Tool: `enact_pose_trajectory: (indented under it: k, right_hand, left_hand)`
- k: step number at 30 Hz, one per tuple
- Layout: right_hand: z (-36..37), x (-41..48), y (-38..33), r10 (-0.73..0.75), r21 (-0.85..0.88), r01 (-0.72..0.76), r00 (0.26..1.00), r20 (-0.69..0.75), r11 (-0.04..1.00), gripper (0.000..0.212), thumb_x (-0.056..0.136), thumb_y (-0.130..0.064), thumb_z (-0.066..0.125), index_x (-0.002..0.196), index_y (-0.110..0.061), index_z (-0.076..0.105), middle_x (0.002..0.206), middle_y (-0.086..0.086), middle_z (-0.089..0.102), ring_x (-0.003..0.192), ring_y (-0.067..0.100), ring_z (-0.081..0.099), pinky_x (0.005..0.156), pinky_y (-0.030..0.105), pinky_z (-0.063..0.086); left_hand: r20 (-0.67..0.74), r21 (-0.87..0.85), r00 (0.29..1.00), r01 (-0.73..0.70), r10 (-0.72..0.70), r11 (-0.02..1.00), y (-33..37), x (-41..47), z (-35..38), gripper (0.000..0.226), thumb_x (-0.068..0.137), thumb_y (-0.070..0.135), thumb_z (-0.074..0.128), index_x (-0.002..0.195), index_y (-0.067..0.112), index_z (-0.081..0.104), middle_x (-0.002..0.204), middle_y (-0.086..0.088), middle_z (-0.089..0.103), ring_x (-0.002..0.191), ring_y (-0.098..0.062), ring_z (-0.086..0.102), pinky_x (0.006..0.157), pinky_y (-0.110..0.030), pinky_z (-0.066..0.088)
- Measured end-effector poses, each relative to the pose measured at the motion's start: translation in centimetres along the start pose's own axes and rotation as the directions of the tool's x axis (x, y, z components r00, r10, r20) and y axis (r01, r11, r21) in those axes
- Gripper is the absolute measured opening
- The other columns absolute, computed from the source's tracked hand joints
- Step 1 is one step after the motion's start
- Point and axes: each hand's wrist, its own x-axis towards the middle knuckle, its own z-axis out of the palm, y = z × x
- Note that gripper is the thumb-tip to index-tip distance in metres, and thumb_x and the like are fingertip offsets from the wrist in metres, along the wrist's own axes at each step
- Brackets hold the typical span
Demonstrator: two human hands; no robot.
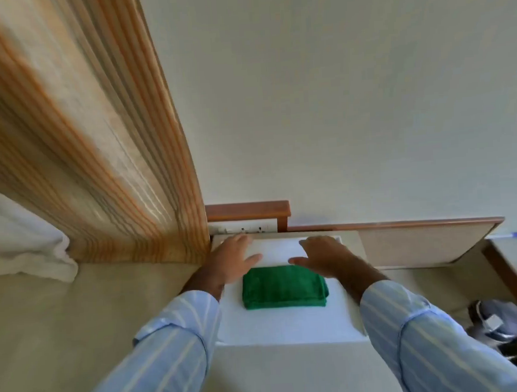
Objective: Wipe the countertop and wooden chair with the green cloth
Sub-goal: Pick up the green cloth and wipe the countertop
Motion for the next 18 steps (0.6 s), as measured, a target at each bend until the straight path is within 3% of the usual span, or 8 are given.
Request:
enact_pose_trajectory:
  k: [3,5,10,12,14,16,18]
  right_hand:
    - [2.9,0.0,0.0,0.04,0.008,-0.041,0.993,0.113,0.999,0.062,0.101,-0.056,0.053,0.142,-0.01,0.056,0.144,0.013,0.058,0.133,0.032,0.056,0.11,0.045,0.047]
    - [4.2,-0.2,0.0,0.046,0.002,-0.046,0.994,0.099,0.999,0.053,0.1,-0.047,0.06,0.138,-0.011,0.058,0.138,0.011,0.056,0.125,0.031,0.058,0.103,0.045,0.052]
    - [4.4,0.5,-0.3,0.098,-0.01,-0.097,0.992,0.086,0.995,0.045,0.097,-0.042,0.067,0.129,-0.011,0.062,0.124,0.009,0.058,0.117,0.028,0.057,0.098,0.043,0.054]
    - [4.1,0.9,-0.6,0.15,0.014,-0.152,0.982,0.114,0.988,0.041,0.093,-0.039,0.072,0.121,-0.009,0.067,0.115,0.008,0.061,0.11,0.027,0.06,0.094,0.04,0.056]
    - [3.4,1.2,-1.1,0.181,0.059,-0.193,0.969,0.166,0.979,0.034,0.087,-0.033,0.078,0.105,-0.007,0.068,0.101,0.006,0.061,0.096,0.024,0.062,0.079,0.033,0.057]
    - [2.0,1.4,-2.0,0.172,0.107,-0.201,0.957,0.235,0.974,0.032,0.081,-0.031,0.082,0.09,-0.009,0.06,0.093,0.005,0.061,0.086,0.021,0.061,0.06,0.024,0.047]
    - [0.1,1.6,-3.6,0.12,0.141,-0.163,0.954,0.274,0.976,0.036,0.079,-0.033,0.083,0.088,-0.01,0.057,0.086,0.003,0.058,0.082,0.018,0.057,0.055,0.022,0.039]
  left_hand:
    - [0.113,0.031,0.993,0.029,-0.032,0.999,0.2,-0.8,3.5,0.063,0.1,0.045,0.048,0.151,0.009,0.037,0.156,-0.01,0.04,0.143,-0.025,0.036,0.116,-0.036,0.032]
    - [0.114,0.051,0.992,0.051,-0.057,0.997,0.3,-1.5,5.3,0.064,0.1,0.042,0.05,0.153,0.01,0.033,0.156,-0.009,0.039,0.142,-0.026,0.037,0.113,-0.038,0.036]
    - [0.018,0.067,0.991,0.129,-0.131,0.989,1.0,-1.2,6.7,0.053,0.093,0.038,0.061,0.138,0.012,0.052,0.13,-0.008,0.056,0.121,-0.028,0.052,0.096,-0.042,0.049]
    - [0.023,-0.041,0.986,0.168,-0.168,0.985,1.2,-1.1,6.5,0.043,0.09,0.035,0.067,0.126,0.012,0.063,0.117,-0.008,0.059,0.111,-0.027,0.057,0.091,-0.036,0.05]
    - [0.075,-0.194,0.975,0.218,-0.208,0.956,1.0,-1.5,5.7,0.036,0.086,0.03,0.072,0.116,0.011,0.067,0.107,-0.007,0.06,0.102,-0.026,0.059,0.084,-0.03,0.047]
    - [0.154,-0.44,0.954,0.299,-0.257,0.847,0.3,-2.5,4.6,0.027,0.082,0.024,0.075,0.105,0.011,0.068,0.098,-0.006,0.064,0.095,-0.025,0.063,0.079,-0.031,0.049]
    - [0.206,-0.643,0.931,0.362,-0.302,0.675,-0.7,-4.2,2.7,0.023,0.082,0.018,0.075,0.101,0.008,0.065,0.093,-0.008,0.066,0.086,-0.024,0.065,0.073,-0.031,0.053]
